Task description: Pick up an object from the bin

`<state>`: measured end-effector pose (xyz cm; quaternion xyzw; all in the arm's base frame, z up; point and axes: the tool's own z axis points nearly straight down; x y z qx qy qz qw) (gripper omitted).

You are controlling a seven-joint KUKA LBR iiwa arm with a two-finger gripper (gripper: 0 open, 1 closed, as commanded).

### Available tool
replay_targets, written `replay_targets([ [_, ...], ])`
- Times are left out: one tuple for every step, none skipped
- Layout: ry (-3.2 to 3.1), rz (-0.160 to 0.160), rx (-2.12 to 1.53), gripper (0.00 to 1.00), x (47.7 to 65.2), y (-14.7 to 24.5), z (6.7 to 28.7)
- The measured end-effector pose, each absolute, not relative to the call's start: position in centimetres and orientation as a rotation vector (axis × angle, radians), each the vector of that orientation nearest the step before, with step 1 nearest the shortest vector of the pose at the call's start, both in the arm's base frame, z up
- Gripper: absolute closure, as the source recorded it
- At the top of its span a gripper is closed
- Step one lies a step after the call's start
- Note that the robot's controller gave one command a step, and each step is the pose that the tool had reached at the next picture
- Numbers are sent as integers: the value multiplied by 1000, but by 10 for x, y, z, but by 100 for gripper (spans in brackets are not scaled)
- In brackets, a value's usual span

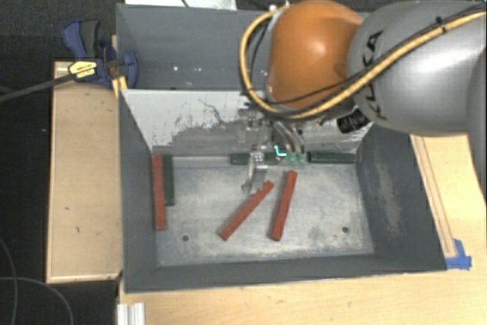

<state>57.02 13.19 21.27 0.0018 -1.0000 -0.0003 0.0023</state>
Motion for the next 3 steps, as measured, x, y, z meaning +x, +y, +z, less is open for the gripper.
replay_targets([
  [-3062,-1,689,0,550,82,69],
  [-3068,-2,681,100,551,83,71],
  [-3077,-1,695,100,580,122,221],
])
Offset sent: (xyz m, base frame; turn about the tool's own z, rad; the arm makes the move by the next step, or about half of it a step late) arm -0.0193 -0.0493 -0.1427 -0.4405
